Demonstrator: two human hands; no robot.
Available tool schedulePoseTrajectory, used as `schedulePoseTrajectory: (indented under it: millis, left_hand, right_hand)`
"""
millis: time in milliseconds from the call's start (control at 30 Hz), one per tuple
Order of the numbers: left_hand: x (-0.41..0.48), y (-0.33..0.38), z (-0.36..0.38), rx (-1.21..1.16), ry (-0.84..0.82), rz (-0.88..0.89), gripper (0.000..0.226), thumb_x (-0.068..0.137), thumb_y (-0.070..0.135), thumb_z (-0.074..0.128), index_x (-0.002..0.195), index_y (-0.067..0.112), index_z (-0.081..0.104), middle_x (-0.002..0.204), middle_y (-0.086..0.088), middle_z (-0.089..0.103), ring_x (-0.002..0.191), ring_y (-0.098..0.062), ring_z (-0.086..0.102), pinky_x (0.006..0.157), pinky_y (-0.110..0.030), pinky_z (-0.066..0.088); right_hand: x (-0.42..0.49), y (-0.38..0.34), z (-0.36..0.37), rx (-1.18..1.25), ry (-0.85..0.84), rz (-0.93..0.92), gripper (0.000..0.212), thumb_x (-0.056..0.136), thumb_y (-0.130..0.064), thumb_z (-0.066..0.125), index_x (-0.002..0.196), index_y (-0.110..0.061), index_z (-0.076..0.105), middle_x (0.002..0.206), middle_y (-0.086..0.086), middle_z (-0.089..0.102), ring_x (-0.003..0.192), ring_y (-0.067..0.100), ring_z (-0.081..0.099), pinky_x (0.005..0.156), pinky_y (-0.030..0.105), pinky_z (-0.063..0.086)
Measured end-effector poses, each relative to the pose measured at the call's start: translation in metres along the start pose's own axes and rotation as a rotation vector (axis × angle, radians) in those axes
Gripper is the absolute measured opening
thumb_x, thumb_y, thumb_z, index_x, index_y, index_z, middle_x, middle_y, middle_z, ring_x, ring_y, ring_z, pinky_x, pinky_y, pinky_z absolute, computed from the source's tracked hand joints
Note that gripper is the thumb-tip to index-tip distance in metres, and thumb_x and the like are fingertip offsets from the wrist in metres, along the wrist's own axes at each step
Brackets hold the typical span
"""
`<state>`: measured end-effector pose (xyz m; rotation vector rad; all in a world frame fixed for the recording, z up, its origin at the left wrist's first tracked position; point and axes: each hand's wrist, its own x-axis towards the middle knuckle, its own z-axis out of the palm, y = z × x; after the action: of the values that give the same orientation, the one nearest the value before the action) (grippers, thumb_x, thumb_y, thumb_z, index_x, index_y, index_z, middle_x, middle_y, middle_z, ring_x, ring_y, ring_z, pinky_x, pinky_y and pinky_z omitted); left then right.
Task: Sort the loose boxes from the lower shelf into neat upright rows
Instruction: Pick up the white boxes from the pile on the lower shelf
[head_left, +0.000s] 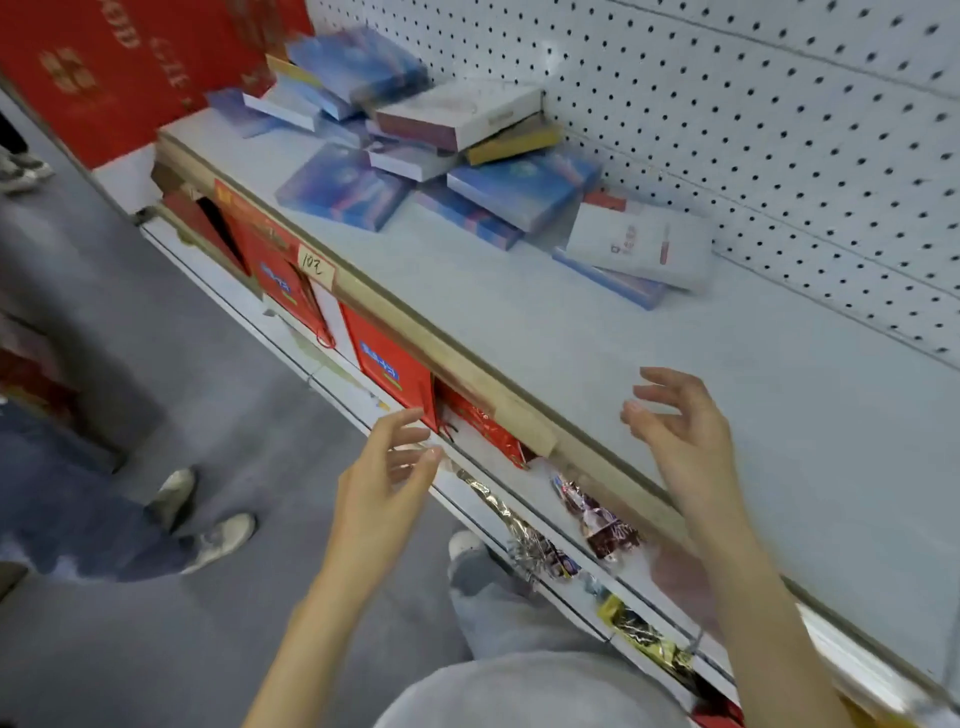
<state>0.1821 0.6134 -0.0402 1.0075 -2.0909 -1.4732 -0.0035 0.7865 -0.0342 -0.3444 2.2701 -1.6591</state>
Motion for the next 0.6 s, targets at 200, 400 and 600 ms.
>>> schedulePoseTrajectory:
  millis: [200,400,600]
  left_hand:
    - [0.097,0.004,-0.004,0.054,0.005,0.013,0.035,0.089,0.015,0.063,0.116,0.035,0.055,0.102,0.013,0.066,0.088,0.004,0.062,0.073,-0.003,0.043]
    - [0.188,0.027,0.006,0.124,0.008,0.098,0.031,0.089,0.022,0.064,0.118,0.031,0.055,0.107,0.008,0.065,0.094,-0.002,0.063,0.084,-0.021,0.051]
    - [0.24,0.057,0.03,0.305,-0.09,0.253,0.039,0.091,0.041,0.051,0.128,0.026,0.053,0.126,0.011,0.053,0.113,-0.003,0.049,0.099,-0.026,0.041]
  right_hand:
    - [0.112,0.006,-0.001,-0.047,0.335,0.007,0.033,0.09,-0.015,0.064,0.122,-0.019,0.056,0.125,0.003,0.057,0.106,0.015,0.059,0.075,0.007,0.041]
    - [0.183,0.003,-0.004,-0.107,0.506,0.139,0.05,0.089,-0.028,0.066,0.134,-0.019,0.046,0.132,0.006,0.05,0.114,0.018,0.051,0.087,0.023,0.036]
    - [0.206,0.002,0.01,0.056,0.527,0.283,0.053,0.085,-0.02,0.072,0.131,-0.016,0.047,0.102,0.0,0.059,0.09,0.017,0.056,0.086,0.032,0.049]
